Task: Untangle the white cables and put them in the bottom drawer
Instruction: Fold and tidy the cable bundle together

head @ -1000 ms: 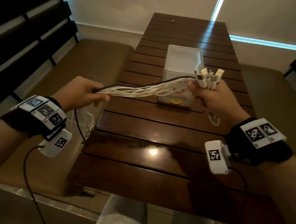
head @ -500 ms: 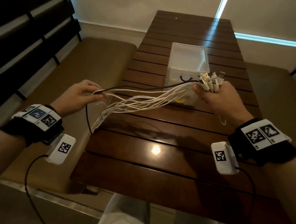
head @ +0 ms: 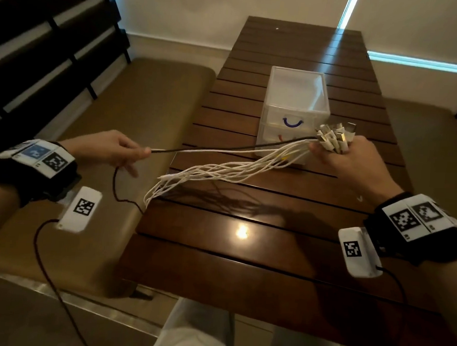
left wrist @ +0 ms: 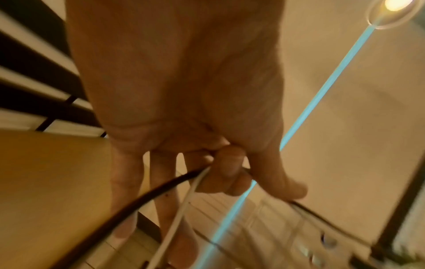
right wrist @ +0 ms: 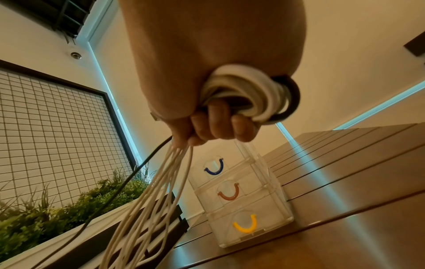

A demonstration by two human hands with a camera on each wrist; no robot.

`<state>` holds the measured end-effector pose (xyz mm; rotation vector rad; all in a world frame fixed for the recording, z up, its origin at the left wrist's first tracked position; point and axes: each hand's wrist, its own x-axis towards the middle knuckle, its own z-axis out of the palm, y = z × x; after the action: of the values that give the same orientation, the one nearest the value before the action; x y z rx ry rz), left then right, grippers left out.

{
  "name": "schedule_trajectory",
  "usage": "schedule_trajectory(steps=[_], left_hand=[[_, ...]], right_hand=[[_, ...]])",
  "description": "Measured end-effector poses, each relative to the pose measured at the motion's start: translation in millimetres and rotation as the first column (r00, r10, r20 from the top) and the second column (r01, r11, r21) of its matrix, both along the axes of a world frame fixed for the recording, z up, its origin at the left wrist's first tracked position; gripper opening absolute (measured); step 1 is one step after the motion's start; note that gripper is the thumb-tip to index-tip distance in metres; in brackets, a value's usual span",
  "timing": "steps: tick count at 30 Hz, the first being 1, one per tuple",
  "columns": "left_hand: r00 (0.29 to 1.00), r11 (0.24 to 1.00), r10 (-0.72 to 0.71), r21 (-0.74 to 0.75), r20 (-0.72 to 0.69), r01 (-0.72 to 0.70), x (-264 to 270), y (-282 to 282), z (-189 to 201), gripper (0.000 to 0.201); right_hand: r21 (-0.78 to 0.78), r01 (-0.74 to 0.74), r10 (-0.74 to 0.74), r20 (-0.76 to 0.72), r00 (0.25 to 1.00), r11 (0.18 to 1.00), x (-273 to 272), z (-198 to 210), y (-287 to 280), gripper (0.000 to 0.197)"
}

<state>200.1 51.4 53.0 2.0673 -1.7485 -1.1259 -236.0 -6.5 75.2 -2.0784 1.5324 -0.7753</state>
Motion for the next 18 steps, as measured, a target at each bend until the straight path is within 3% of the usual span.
schedule_trajectory(steps=[2,4,6,9,11,14,16,18], left_hand=[[0.972,0.994,-0.095,0.081,0.215,0.079,13,2,-5,0.078],[0.911,1.0,0.001,0.016,0.412,-0.009,23,6,-9,0.074],[0.851,0.992,0.124,-0.098,0.51,-0.085,29,7,-9,0.064],[0.831,0.928,0.273,-0.361,0.484,-0.094,42,-1,2,0.044],[0.833,0.791,0.411,-0.6,0.371,-0.122,55,-12,11,0.039],[0.836,0.632,0.499,-0.756,0.228,-0.171,57,-20,19,0.049],[0.845,0.604,0.5,-0.775,0.189,-0.184,52,-24,19,0.055],[0.84,0.671,0.507,-0.699,0.19,-0.247,50,-24,16,0.07]], right_hand=[[0.004,0.009,-0.009,0.021,1.0,1.0,-1,-2,-1,0.03],[0.015,0.005,-0.006,0.032,0.999,1.0,0,-3,-1,0.029],[0.025,-0.003,0.002,0.037,0.999,1.0,1,-3,0,0.027],[0.023,-0.015,0.015,-0.007,1.0,1.0,3,1,1,0.03],[0.035,-0.004,0.004,-0.001,1.0,0.999,4,4,1,0.031],[0.058,0.012,-0.012,-0.002,1.0,0.998,2,5,2,0.03],[0.062,0.018,-0.017,-0.015,1.0,0.998,1,4,2,0.032],[0.049,0.036,-0.035,-0.037,0.999,0.998,0,1,0,0.034]])
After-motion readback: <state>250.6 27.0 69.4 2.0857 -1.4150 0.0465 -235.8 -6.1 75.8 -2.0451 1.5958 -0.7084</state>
